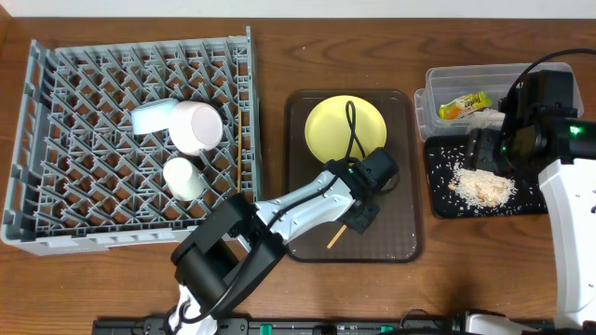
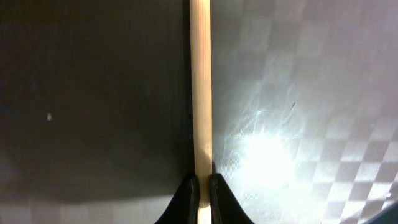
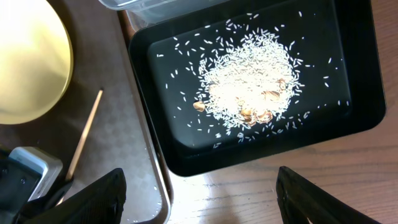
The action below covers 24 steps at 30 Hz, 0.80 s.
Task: Sort waste into correct bins and load items into the dishwasher rack
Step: 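Close the left gripper on the wooden chopsticks and lift them, then carry the chopsticks to the rack and drop them in upright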
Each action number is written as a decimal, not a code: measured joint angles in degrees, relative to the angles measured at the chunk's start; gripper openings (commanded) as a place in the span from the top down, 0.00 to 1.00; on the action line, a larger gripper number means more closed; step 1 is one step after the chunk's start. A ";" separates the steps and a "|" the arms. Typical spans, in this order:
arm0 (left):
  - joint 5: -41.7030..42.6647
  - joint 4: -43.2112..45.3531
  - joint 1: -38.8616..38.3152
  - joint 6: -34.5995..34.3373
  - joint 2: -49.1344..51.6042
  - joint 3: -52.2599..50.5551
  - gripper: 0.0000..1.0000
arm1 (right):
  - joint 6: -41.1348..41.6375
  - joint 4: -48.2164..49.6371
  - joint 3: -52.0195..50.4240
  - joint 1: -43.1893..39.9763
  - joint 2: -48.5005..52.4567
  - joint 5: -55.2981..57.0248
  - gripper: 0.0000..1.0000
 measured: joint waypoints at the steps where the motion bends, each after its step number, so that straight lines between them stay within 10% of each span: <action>1: 0.00 -0.70 0.00 0.00 -0.31 0.00 0.94 | 0.00 0.00 0.00 0.00 0.00 0.00 0.25; 11: -6.43 -3.41 3.93 0.46 -18.38 0.24 0.94 | -0.66 -0.15 0.00 0.00 0.00 0.00 0.25; 24: -14.43 -4.13 31.80 0.44 -22.73 0.94 0.94 | -0.76 -0.15 0.00 0.00 0.00 0.00 0.25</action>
